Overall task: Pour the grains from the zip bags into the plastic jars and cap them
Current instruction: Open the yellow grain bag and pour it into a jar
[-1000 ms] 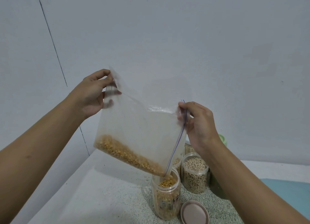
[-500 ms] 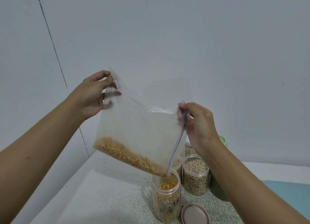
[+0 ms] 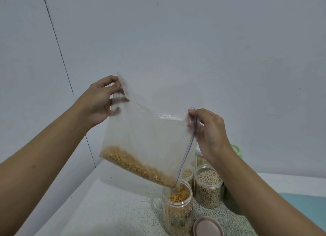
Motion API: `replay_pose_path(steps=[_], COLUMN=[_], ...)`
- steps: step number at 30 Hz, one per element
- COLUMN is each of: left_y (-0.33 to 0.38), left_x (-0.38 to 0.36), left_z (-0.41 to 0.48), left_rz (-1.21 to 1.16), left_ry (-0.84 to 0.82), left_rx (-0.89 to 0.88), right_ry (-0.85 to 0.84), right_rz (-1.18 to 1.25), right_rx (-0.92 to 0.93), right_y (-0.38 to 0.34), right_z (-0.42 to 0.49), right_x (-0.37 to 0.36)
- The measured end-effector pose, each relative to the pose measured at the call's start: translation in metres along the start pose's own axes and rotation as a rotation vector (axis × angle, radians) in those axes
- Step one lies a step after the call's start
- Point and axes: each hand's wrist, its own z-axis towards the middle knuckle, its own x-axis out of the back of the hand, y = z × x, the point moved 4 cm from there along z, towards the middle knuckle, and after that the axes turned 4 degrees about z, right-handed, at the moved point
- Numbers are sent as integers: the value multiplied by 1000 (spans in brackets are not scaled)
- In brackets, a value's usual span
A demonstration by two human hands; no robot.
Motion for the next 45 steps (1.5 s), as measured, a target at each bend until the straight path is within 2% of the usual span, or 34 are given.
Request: replay_pose_path(steps=[25, 45], left_y=[6, -10], left_x=[6, 3], left_z=[-8, -6], left_rz=[33, 1], left_ry=[-32, -30], left_rx=[-50, -13], right_ry=[19, 27], right_rz=[45, 8], right_rx=[-11, -2], right_y=[7, 9], right_z=[-4, 0], right_x=[-4, 2])
